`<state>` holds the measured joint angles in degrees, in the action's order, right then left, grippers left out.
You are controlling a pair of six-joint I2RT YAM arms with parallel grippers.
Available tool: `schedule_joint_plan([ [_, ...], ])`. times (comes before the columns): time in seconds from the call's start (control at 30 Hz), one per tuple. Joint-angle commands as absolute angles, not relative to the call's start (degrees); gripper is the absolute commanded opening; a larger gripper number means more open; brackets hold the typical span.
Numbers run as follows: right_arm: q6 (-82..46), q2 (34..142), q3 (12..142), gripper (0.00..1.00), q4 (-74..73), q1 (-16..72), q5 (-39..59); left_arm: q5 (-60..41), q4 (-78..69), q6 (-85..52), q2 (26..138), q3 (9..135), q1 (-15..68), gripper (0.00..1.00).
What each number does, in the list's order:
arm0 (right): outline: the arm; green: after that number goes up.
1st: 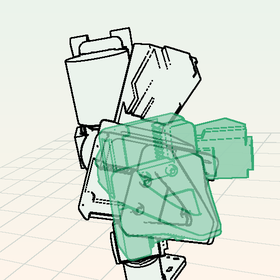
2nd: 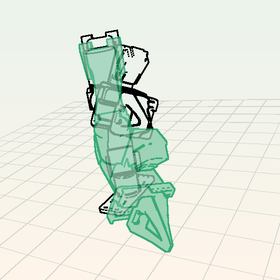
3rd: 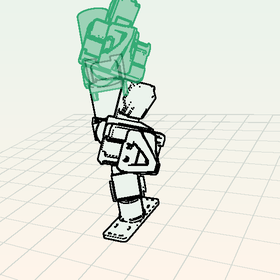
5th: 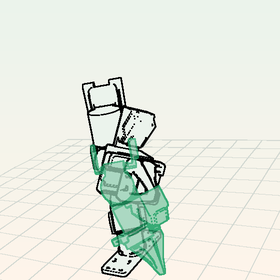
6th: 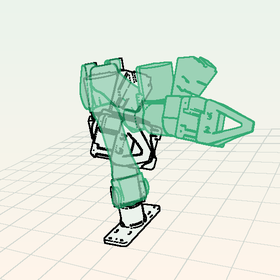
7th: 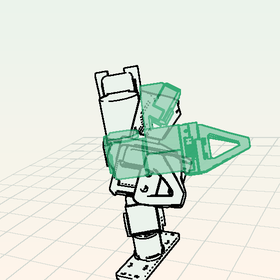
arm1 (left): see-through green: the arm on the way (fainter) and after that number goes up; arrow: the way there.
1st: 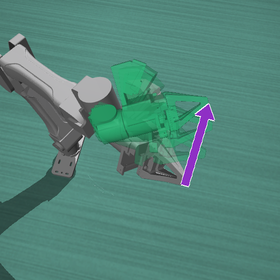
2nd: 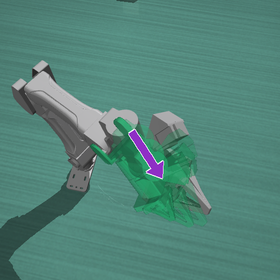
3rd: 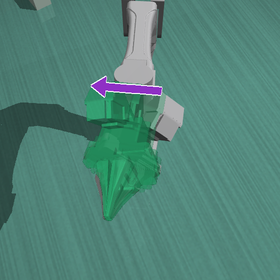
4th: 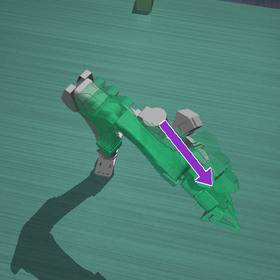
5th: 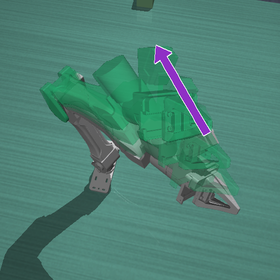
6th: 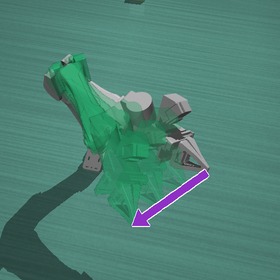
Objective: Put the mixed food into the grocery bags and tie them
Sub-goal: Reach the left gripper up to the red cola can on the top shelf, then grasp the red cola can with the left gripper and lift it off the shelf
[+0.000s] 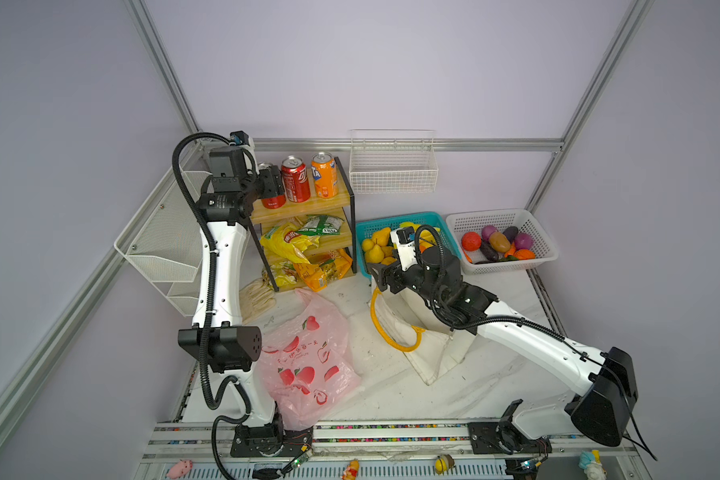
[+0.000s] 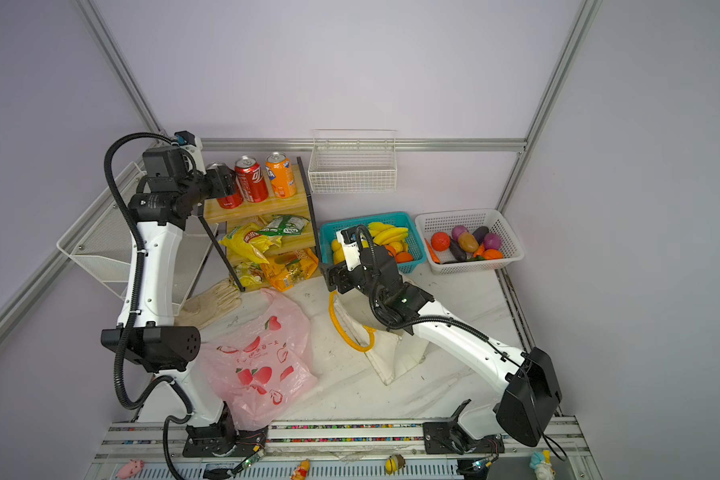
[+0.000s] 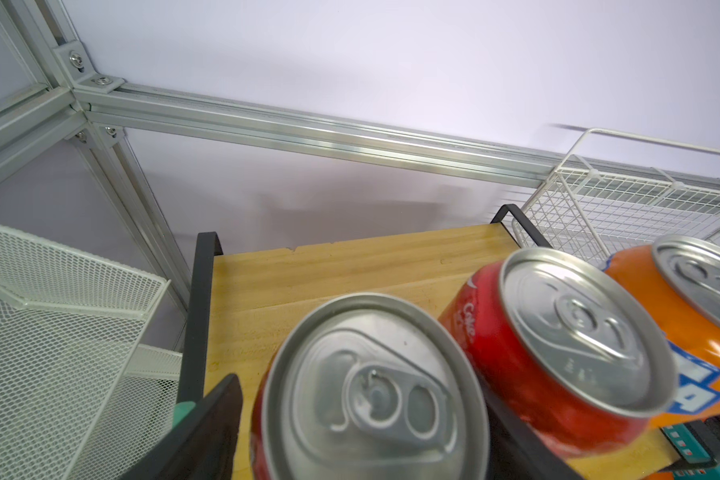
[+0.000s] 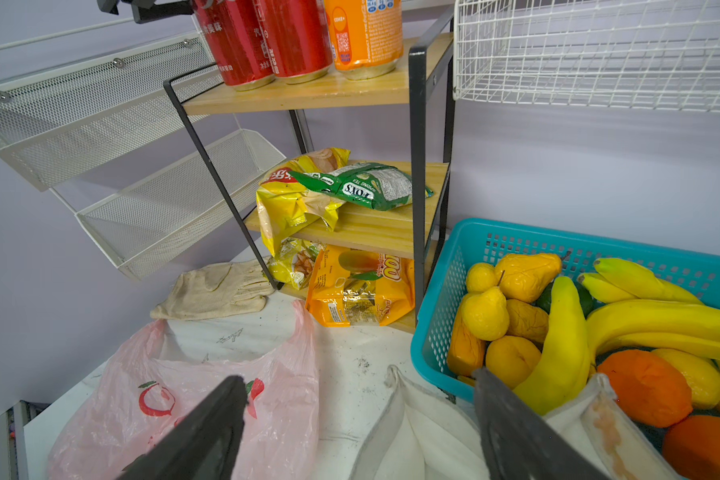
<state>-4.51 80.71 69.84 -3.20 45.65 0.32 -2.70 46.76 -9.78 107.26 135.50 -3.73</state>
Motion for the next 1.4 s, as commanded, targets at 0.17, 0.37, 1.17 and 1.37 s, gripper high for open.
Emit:
schedule_joint_plan([
  [0.17, -4.0, 81.3, 69.4, 0.87, -3.9, 45.8, 0.6, -2.3, 44.5, -7.6, 109.6, 141.6, -4.2, 0.83],
  [0.37, -4.3, 81.3, 68.9, 0.87, -3.9, 45.8, 0.5, -1.9, 43.8, -7.3, 110.7, 142.3, -4.2, 0.75],
  [1.17, -11.4, 77.0, 67.6, 0.87, 3.3, 27.2, -0.6, 5.4, 25.5, -13.5, 76.4, 108.3, 17.3, 0.52],
  [1.37, -12.1, 74.7, 65.4, 0.87, 12.8, 21.5, -1.6, 6.2, 15.4, -17.7, 74.2, 93.1, 33.6, 0.51],
])
